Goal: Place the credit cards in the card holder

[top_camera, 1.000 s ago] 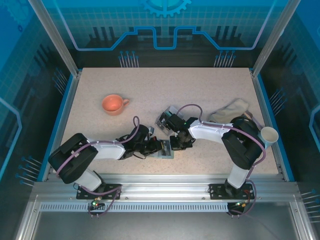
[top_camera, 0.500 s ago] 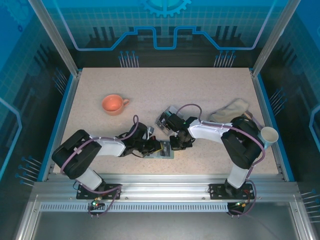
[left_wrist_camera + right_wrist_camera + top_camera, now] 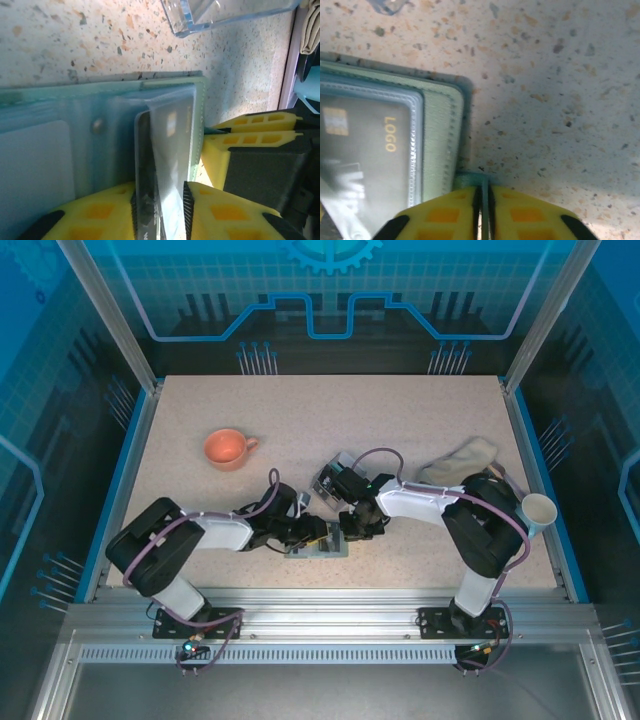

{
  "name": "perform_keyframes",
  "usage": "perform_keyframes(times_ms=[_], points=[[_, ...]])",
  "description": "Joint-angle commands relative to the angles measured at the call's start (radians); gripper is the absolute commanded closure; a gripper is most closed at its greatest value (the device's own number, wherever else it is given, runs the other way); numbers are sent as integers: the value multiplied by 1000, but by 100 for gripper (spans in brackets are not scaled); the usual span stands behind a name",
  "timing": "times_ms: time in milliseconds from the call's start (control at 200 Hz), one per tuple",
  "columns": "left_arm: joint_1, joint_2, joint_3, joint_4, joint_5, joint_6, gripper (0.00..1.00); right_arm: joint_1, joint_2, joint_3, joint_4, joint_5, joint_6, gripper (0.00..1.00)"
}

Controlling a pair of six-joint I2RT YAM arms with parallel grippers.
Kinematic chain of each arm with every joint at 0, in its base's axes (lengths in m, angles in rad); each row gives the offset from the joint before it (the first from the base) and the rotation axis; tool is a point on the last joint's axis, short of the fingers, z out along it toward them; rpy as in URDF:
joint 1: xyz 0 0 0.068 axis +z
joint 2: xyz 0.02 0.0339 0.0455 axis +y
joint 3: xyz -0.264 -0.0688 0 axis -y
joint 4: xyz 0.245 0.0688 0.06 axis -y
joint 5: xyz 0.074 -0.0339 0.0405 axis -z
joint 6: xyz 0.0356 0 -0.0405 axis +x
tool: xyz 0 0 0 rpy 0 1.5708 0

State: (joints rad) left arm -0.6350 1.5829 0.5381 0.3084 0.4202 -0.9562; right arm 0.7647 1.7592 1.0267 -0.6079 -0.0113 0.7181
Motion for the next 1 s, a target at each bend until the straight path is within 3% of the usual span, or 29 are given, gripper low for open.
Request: perform_keyframes(times_ms=[0,190,365,495,750,995], points=[[-5,-82,21,-143,-43,46,59,-10,-11,-15,-9,5,-18,76],[-5,-204,28,-266,-95,73,38,-43,-102,3,-61,35,-44,62],[4,-312,47,-388,-175,97,36,-60,-188,27,-80,36,-59,58],[61,-354,61,-488,-223,83,40,-59,-212,101,-84,55,-129,58],[207,-316,90,-524,-145,74,40,-96,4,423,-213,143,-314,50],[216,-282,118,-512,-123,79,38,-159,178,630,-234,6,-412,52]])
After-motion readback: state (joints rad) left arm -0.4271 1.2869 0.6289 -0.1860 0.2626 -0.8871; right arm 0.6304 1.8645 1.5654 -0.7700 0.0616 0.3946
